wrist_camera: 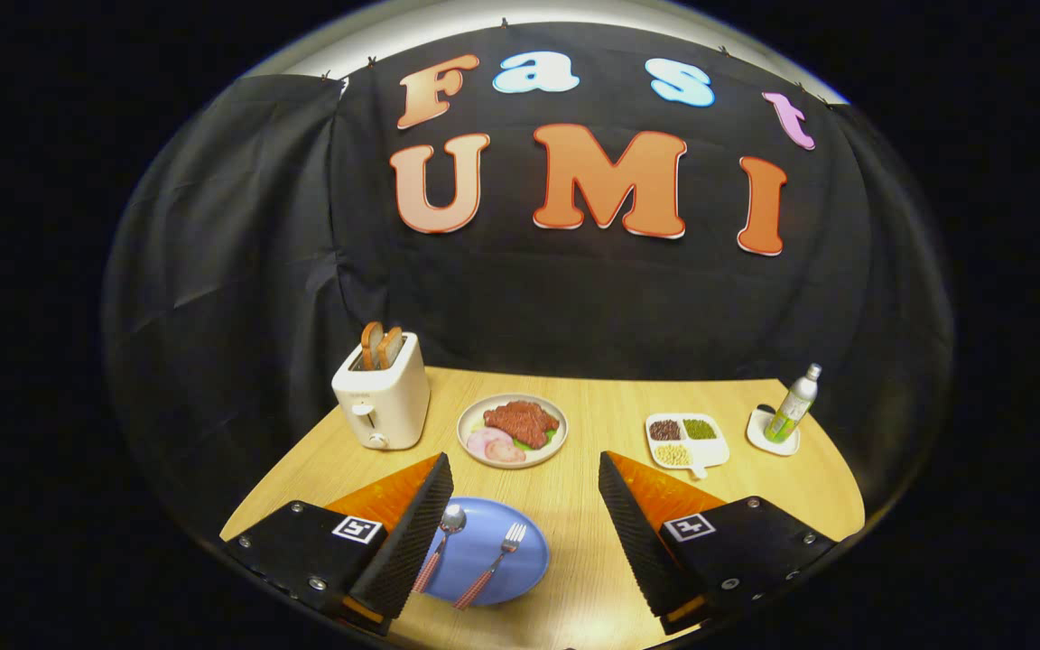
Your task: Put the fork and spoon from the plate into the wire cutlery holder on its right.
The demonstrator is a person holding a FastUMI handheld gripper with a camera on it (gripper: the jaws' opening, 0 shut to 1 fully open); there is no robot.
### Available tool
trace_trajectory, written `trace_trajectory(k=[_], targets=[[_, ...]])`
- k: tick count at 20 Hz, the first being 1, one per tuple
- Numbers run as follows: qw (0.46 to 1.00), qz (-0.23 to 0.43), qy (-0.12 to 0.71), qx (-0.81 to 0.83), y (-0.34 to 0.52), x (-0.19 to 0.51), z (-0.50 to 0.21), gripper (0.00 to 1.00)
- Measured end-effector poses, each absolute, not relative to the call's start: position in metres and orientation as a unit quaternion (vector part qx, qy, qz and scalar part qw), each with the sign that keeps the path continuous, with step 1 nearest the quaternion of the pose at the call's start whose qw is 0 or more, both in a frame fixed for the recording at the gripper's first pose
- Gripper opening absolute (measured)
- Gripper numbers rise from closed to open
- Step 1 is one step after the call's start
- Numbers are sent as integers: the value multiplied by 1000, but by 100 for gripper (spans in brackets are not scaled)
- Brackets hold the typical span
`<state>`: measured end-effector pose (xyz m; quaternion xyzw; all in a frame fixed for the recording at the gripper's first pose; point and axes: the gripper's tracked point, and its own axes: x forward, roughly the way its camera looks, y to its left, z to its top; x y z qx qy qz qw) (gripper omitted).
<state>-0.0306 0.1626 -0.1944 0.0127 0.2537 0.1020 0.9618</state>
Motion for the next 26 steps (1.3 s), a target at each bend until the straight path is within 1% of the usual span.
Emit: trace_trajectory(k=[8,12,14,16,19,20,24,26], targets=[[931,99,350,23,191,-64,-268,95],[914,96,393,26,202,-81,-308,91],[909,93,406,22,206,-84,-325,86],[903,85,421,10,207,-87,-346,82],[900,79,430,-4,210,-88,-368,69],[897,74,435,-12,208,-88,-376,67],[887,63,457,-18,208,-86,-405,48],[886,61,458,-19,210,-84,-410,36]])
